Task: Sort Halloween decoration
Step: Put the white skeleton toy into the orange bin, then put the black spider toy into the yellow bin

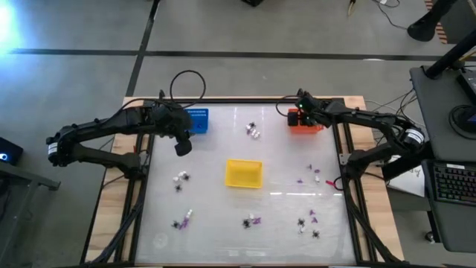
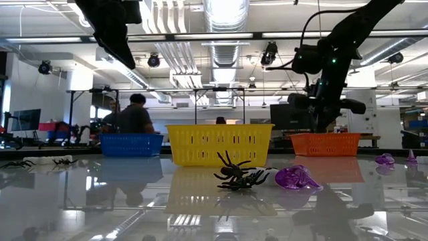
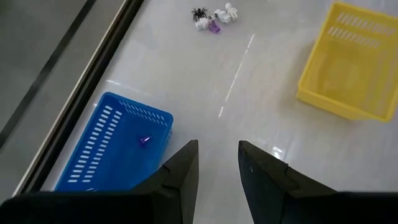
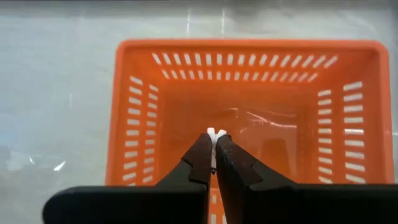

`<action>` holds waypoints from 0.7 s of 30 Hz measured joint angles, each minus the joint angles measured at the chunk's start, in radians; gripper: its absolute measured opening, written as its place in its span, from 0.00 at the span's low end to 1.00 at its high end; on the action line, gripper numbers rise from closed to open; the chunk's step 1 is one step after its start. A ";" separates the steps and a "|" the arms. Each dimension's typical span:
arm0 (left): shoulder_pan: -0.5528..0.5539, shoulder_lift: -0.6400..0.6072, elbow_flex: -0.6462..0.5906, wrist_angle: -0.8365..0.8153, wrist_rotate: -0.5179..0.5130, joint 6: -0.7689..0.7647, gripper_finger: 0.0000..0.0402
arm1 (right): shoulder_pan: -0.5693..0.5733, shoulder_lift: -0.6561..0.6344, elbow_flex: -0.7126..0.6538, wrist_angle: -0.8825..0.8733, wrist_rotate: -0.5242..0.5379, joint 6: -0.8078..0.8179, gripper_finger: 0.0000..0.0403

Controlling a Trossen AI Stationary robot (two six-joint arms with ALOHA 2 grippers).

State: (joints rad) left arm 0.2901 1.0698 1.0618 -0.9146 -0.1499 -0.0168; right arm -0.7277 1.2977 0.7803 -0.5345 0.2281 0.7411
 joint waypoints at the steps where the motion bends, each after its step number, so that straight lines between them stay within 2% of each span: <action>1: 0.000 0.000 0.000 0.000 0.000 -0.003 0.24 | 0.000 0.000 0.000 0.000 0.001 -0.010 0.03; 11: 0.000 0.000 0.000 0.000 0.000 -0.044 0.24 | 0.000 -0.001 0.000 0.021 0.011 -0.039 0.16; 17: 0.000 0.000 0.000 -0.004 0.001 -0.029 0.25 | 0.000 -0.002 0.051 0.016 0.007 -0.051 0.25; 21: 0.000 -0.001 0.000 -0.005 0.007 -0.049 0.29 | 0.000 -0.002 0.113 -0.007 -0.048 -0.076 0.29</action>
State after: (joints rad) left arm 0.2901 1.0693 1.0618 -0.9192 -0.1426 -0.0663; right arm -0.7273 1.2961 0.8938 -0.5419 0.1797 0.6651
